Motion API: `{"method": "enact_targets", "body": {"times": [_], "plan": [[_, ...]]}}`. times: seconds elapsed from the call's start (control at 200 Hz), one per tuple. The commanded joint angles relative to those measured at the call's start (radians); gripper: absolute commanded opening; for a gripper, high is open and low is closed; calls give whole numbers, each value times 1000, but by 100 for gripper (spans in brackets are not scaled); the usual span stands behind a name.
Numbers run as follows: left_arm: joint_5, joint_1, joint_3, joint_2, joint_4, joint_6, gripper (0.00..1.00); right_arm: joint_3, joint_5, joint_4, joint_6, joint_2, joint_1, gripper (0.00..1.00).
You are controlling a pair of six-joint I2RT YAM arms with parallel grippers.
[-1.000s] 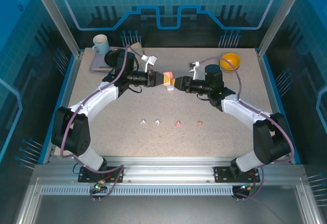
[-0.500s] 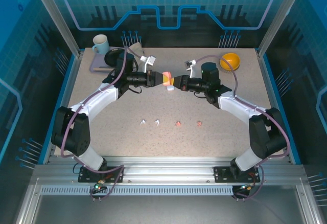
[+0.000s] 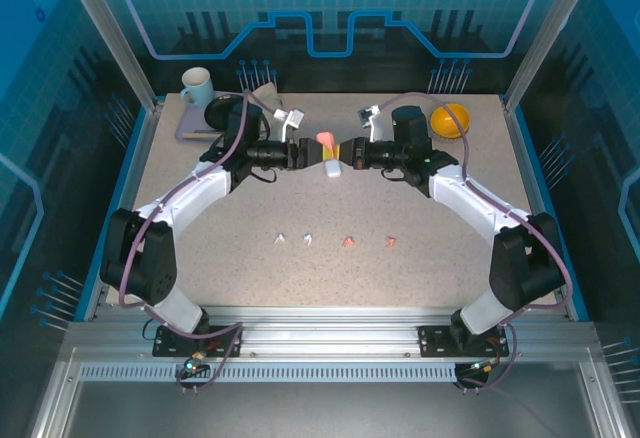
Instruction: Insert the wireless bluetooth earbuds into the charging case
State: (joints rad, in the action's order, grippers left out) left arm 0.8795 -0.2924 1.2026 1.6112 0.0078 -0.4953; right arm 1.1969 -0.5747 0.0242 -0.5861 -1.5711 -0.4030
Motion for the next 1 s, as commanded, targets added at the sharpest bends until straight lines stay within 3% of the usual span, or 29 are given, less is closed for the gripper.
{"method": "enact_targets", "body": {"times": [0.0,0.09,0.19,0.295,0.41,0.645,0.995], "plan": [[7,38,65,-34,-81,58,82,73,61,203,159,2,13,0],[24,64,145,-24,-227,151,83,133,137,329,305,-3,12,0],[55,71,290,31,-506,328,84,182,216,426,461,-13,4,0],[79,72,441,122,-782,519,84,203,235,462,597,-25,3,0],[105,72,561,246,-993,642,83,244,240,511,705,-59,-6,0],[102,68,582,357,-1011,669,81,353,264,624,842,-178,-49,0],[116,31,528,404,-1006,702,68,384,183,617,859,-252,-61,0]]}}
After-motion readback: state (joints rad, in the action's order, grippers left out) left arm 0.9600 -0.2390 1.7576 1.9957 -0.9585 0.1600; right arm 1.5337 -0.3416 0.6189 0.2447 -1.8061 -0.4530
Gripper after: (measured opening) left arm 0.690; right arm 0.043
